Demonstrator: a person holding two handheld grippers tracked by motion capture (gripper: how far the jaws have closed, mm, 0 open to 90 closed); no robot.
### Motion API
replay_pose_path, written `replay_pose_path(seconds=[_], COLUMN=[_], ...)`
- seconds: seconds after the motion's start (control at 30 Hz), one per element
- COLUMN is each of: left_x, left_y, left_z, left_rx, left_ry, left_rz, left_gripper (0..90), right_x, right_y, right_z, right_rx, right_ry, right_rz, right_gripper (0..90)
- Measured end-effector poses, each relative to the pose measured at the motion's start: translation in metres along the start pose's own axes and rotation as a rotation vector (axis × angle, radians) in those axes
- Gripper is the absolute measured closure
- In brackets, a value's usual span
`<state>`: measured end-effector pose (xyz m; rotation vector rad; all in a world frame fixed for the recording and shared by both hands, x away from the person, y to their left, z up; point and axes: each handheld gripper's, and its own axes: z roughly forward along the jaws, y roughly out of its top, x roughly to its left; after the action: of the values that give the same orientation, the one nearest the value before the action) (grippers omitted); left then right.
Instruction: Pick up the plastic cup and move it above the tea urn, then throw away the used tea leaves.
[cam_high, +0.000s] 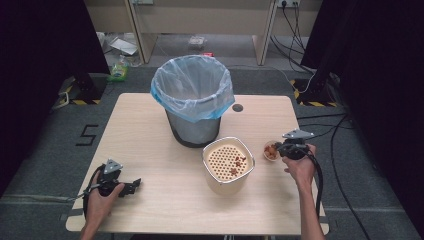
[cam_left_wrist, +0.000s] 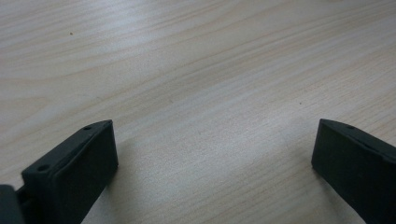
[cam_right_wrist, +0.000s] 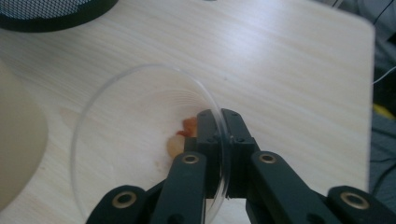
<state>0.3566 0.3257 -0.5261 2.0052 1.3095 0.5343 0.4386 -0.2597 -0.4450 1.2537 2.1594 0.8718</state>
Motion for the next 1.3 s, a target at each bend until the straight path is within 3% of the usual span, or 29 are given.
replay_pose_path(seconds=[0.03, 0.07, 0.27, 0.57, 1.03, 1.3], left_x=[0.0, 0.0, 0.0, 0.0, 0.0, 0.0], left_y=[0.0, 0.0, 0.0, 0.001, 0.001, 0.001], left_z=[0.0, 0.0, 0.0, 0.001, 0.001, 0.001], left_rx=[0.0, 0.0, 0.0, -0.002, -0.001, -0.001], left_ry=[0.0, 0.0, 0.0, -0.004, -0.004, -0.004], left_rz=[0.0, 0.0, -0.001, 0.001, 0.003, 0.003], left_gripper=[0.0, 0.0, 0.0, 0.0, 0.0, 0.0], right_x=[0.0, 0.003, 0.009, 0.014, 0.045, 0.075], right_y=[0.0, 0.004, 0.014, 0.025, 0.048, 0.063], right_z=[0.0, -0.004, -0.017, -0.034, -0.056, -0.071], right_rx=[0.0, 0.001, -0.081, -0.224, -0.345, -0.501], right_ry=[0.0, -0.049, -0.084, -0.11, -0.133, -0.191], right_rz=[0.0, -0.059, -0.102, -0.135, -0.266, -0.429], right_gripper=[87.7, 87.9, 87.9, 87.9, 87.8, 87.9])
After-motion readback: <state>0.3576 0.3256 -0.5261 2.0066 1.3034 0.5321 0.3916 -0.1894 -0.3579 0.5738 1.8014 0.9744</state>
